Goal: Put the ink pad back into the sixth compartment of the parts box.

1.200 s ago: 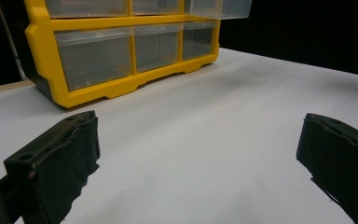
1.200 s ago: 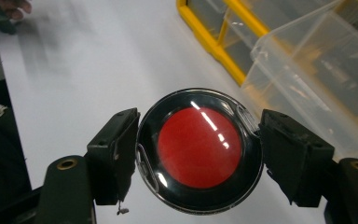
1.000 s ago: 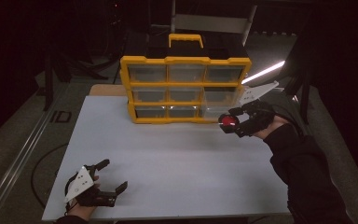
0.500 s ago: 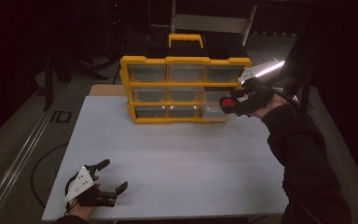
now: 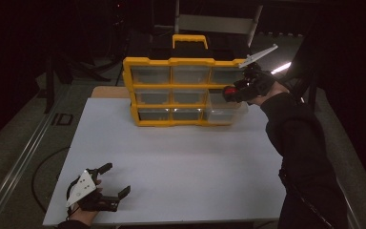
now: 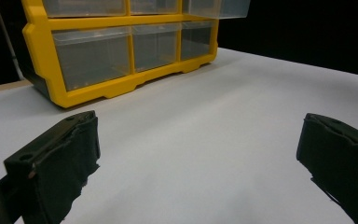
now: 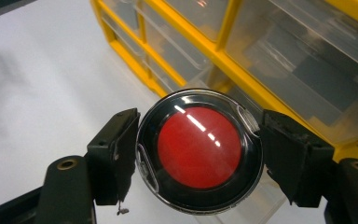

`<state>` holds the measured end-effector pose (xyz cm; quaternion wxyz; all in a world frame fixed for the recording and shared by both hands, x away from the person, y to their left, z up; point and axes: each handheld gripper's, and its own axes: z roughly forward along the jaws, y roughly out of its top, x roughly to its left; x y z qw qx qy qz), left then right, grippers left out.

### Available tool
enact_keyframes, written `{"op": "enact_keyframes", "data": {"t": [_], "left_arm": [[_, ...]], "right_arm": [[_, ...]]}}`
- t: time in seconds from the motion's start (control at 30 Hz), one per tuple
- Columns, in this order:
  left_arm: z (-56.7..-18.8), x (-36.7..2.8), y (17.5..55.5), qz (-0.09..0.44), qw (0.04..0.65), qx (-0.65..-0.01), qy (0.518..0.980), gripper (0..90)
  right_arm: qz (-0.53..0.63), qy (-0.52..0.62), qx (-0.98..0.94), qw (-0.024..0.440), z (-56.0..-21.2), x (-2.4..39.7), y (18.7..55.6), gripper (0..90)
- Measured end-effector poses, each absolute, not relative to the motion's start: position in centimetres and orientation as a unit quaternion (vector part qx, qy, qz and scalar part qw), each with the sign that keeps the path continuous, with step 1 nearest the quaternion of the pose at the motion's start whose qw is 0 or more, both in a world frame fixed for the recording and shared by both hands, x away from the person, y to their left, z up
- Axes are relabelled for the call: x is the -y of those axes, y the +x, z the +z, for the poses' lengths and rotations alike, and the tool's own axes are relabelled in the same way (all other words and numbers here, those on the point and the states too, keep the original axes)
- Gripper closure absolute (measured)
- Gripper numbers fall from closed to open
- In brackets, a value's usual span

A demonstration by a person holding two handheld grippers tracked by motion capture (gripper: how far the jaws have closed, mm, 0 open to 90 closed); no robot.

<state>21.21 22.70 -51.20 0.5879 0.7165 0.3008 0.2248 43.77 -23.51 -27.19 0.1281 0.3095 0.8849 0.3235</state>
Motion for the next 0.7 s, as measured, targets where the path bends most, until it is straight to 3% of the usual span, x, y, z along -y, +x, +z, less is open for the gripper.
{"op": "enact_keyframes", "data": {"t": [0.7], "left_arm": [[-51.3, -22.7, 21.3, 0.222, 0.586, -0.301, 0.719, 0.1]], "right_arm": [[0.303, 0.379, -0.866, 0.123, -30.0, 23.1, 45.8, 30.0]]}}
